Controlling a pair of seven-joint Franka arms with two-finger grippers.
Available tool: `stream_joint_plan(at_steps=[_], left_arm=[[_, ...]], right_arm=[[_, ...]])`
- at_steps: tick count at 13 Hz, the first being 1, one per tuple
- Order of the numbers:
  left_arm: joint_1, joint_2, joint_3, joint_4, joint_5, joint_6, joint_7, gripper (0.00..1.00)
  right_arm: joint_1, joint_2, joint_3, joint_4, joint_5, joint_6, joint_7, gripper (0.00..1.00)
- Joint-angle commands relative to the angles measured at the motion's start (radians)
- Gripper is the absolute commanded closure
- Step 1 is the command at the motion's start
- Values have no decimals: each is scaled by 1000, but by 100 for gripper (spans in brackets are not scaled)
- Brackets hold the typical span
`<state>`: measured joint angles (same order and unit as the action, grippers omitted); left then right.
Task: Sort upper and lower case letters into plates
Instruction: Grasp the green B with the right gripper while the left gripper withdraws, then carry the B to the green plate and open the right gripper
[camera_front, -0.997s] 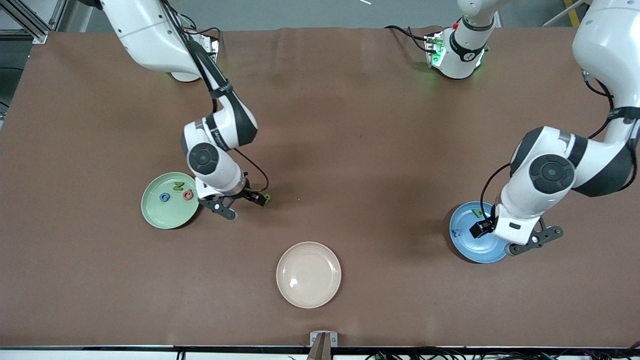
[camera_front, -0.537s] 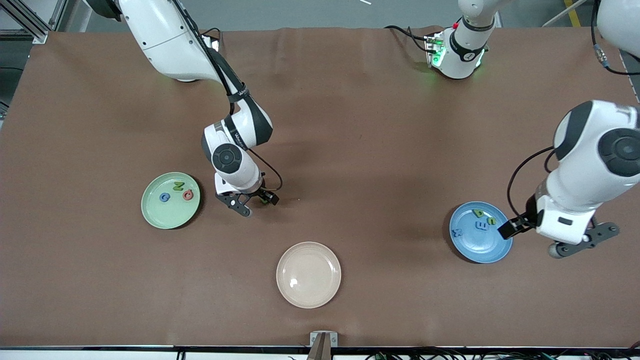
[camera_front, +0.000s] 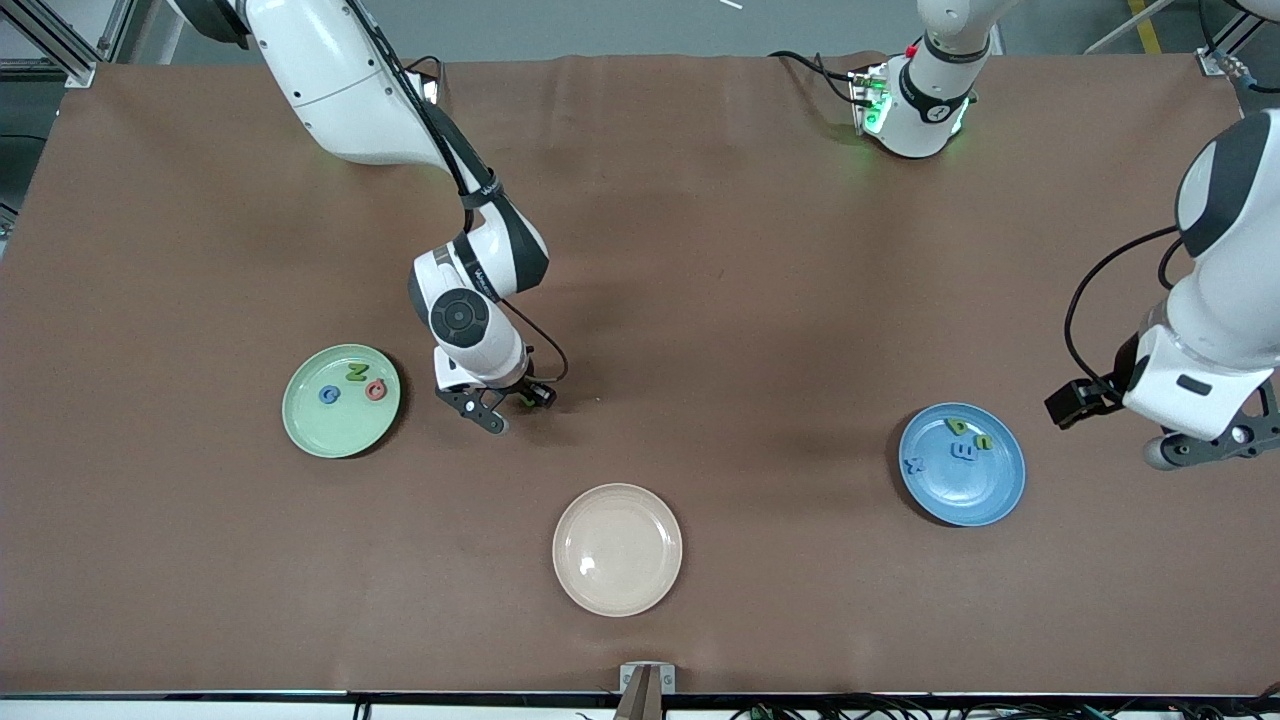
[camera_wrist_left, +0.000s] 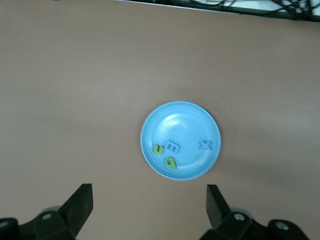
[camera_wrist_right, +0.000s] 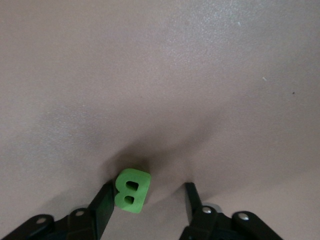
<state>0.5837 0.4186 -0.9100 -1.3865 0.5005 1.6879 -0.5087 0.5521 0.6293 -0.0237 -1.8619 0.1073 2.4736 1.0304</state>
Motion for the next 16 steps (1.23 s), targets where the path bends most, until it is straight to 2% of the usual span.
stream_joint_plan(at_steps=[1, 2, 3, 6, 9, 12, 14, 16], left_arm=[[-193, -166, 289, -14, -180, -28, 42, 0], [-296, -208, 431, -20, -266, -43, 76, 0], [-362, -237, 532, -22, -330, -68, 149, 0], [-477, -311, 676, -29, -367, -151, 294, 0], [-576, -391, 825, -86, -454, -180, 360, 0], [-581, -435, 829, -123, -454, -207, 375, 0], [-565, -440, 806, -132, -456, -209, 374, 0], [-608, -446, 824, -146, -444, -203, 375, 0]], right_arm=[[12, 13, -10, 0, -8, 16, 16, 77], [11, 13, -10, 0, -8, 15, 16, 90], [11, 13, -10, 0, -8, 13, 14, 97], [-3, 6, -13, 4, -20, 1, -16, 100], [-72, -61, -33, 16, -21, -134, -181, 100], [-200, -123, -33, 15, -21, -241, -410, 100], [-286, -146, -35, 7, -23, -271, -571, 100], [-378, -148, -35, 1, -23, -277, -724, 100]])
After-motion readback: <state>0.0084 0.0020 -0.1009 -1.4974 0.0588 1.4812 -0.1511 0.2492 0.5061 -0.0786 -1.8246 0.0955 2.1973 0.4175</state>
